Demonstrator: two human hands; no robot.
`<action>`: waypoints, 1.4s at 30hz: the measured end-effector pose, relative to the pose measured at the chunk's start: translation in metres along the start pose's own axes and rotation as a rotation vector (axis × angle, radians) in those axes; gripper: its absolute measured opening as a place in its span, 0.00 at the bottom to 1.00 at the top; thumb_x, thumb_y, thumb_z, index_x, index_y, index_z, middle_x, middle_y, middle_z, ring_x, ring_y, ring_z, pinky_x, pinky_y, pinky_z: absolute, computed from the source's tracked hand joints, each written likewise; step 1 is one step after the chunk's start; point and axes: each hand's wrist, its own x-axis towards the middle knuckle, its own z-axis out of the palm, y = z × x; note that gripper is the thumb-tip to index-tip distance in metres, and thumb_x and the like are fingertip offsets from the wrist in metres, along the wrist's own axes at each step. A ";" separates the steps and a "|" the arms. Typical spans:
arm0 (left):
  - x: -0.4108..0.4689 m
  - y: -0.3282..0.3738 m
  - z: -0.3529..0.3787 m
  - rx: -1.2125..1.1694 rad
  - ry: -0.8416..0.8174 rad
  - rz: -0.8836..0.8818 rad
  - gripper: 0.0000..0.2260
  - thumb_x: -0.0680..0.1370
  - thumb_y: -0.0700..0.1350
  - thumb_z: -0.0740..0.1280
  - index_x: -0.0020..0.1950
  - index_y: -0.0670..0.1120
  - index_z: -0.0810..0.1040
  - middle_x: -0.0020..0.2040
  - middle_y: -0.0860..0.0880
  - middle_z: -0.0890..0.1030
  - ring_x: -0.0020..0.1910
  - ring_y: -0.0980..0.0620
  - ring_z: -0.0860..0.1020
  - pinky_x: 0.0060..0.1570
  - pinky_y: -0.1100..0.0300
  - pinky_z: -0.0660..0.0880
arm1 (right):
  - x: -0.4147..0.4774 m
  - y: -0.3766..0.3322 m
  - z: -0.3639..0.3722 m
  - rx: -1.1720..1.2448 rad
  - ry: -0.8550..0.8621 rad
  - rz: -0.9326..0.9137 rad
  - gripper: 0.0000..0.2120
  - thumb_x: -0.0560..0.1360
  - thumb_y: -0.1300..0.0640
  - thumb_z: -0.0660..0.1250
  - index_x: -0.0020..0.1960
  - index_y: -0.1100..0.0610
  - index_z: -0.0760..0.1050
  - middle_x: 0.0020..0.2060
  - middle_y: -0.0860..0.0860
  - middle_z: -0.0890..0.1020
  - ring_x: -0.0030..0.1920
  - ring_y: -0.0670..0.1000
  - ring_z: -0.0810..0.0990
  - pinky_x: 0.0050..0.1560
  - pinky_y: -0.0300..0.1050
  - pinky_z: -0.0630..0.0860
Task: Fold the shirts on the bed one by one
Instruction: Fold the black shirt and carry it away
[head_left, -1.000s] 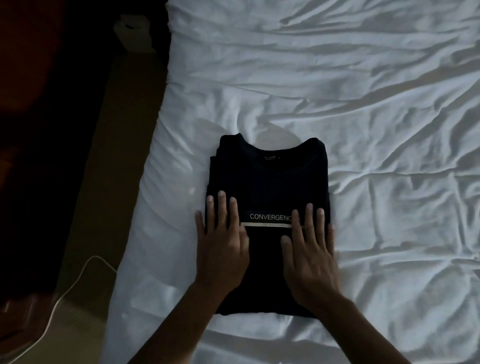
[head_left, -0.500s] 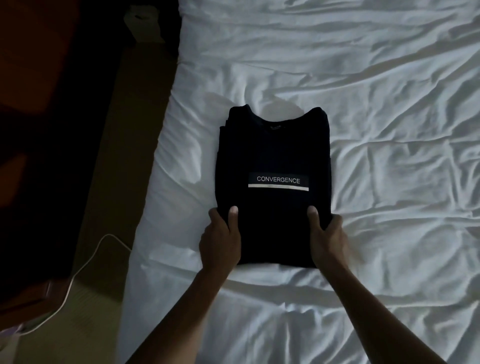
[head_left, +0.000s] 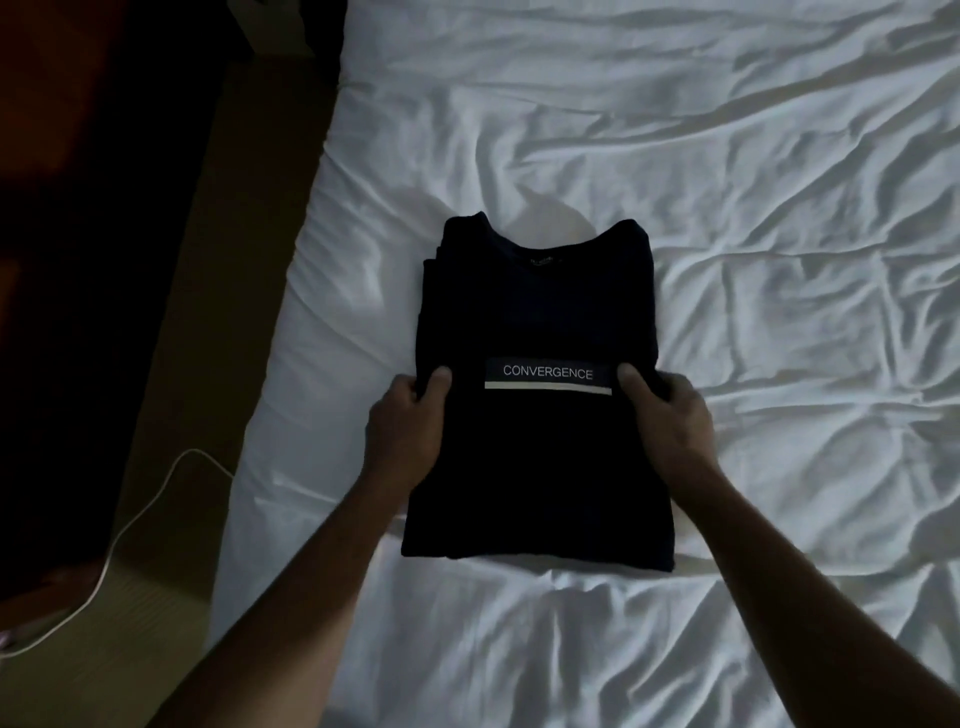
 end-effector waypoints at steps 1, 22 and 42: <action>0.016 0.014 0.000 -0.145 -0.045 -0.043 0.31 0.73 0.73 0.67 0.57 0.46 0.82 0.54 0.47 0.85 0.54 0.46 0.83 0.61 0.49 0.78 | 0.015 -0.011 0.002 0.132 -0.045 0.039 0.27 0.76 0.37 0.70 0.62 0.59 0.81 0.52 0.51 0.86 0.53 0.52 0.84 0.56 0.48 0.78; -0.117 0.160 -0.139 -0.718 -0.434 0.278 0.16 0.77 0.44 0.75 0.63 0.39 0.83 0.59 0.39 0.85 0.60 0.39 0.84 0.66 0.45 0.76 | -0.132 -0.166 -0.149 0.552 -0.192 -0.280 0.10 0.75 0.58 0.76 0.55 0.60 0.84 0.48 0.58 0.88 0.50 0.58 0.88 0.52 0.52 0.81; -0.529 -0.050 -0.285 -1.184 0.629 0.259 0.20 0.72 0.44 0.77 0.62 0.38 0.83 0.58 0.36 0.85 0.57 0.35 0.84 0.63 0.41 0.79 | -0.441 -0.218 -0.117 0.194 -1.080 -0.794 0.09 0.76 0.59 0.75 0.56 0.57 0.83 0.46 0.53 0.88 0.45 0.53 0.88 0.44 0.45 0.80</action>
